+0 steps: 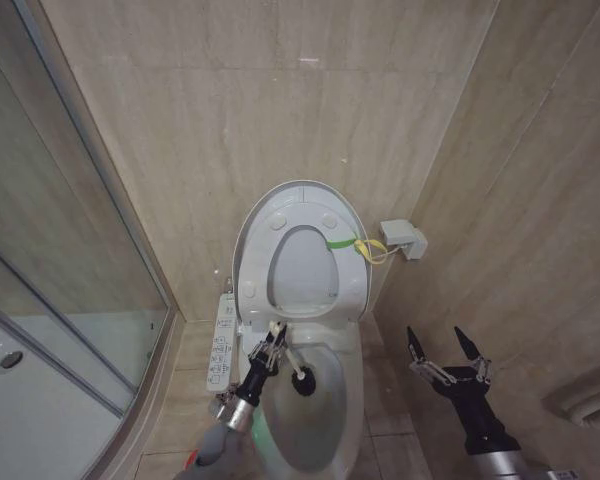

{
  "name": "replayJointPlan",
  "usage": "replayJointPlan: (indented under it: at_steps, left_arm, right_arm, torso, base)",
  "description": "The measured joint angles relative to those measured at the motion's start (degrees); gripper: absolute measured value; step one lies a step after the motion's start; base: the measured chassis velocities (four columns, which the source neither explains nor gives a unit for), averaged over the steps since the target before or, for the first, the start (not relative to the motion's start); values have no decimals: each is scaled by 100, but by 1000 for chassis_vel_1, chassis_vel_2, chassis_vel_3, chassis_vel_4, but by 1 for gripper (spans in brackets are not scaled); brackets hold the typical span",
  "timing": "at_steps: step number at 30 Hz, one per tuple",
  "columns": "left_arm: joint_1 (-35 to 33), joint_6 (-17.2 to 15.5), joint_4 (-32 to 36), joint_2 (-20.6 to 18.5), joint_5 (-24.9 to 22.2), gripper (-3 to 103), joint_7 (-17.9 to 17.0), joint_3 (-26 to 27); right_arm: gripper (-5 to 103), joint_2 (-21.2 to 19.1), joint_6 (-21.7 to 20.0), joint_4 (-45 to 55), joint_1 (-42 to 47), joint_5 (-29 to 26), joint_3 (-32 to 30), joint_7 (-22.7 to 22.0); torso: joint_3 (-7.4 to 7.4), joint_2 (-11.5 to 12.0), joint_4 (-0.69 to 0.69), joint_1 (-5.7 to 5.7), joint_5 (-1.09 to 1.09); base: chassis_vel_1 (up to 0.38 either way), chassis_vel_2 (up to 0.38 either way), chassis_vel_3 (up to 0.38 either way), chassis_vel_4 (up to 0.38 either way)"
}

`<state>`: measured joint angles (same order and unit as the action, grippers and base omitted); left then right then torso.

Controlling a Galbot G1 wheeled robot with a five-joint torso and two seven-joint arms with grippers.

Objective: Open the toilet lid, clean the toilet bowl with a toilet brush, close the toilet lid, and flush.

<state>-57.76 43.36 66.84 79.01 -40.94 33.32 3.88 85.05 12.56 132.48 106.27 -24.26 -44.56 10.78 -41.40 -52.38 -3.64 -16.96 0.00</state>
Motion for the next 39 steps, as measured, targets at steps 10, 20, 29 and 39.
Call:
replayJointPlan:
  at_steps: [10, 20, 29, 39]
  left_arm:
    - [613, 25, -805, 572, -50, 21, 258, -191]
    - [588, 337, -1746, 814, -117, 21, 878, -178]
    - [485, 362, -1818, 824, -173, 21, 962, -123]
    - [1219, 340, -2344, 1120, -507, 21, 1098, -237]
  right_arm:
    - [100, 0, 0, 0, 0, 0, 0, 0]
    - [100, 0, 0, 0, 0, 0, 0, 0]
    - [100, 0, 0, 0, 0, 0, 0, 0]
    - [100, 0, 0, 0, 0, 0, 0, 0]
  torso:
    - [0, 0, 0, 0, 1]
    - [0, 0, 1, 0, 0]
    - [1, -1, 1, 1, 0]
    - [-1, -1, 0, 1, 0]
  base:
    - [0, 0, 0, 0]
    - [0, 0, 0, 0]
    - [0, 0, 0, 0]
    - [0, 0, 0, 0]
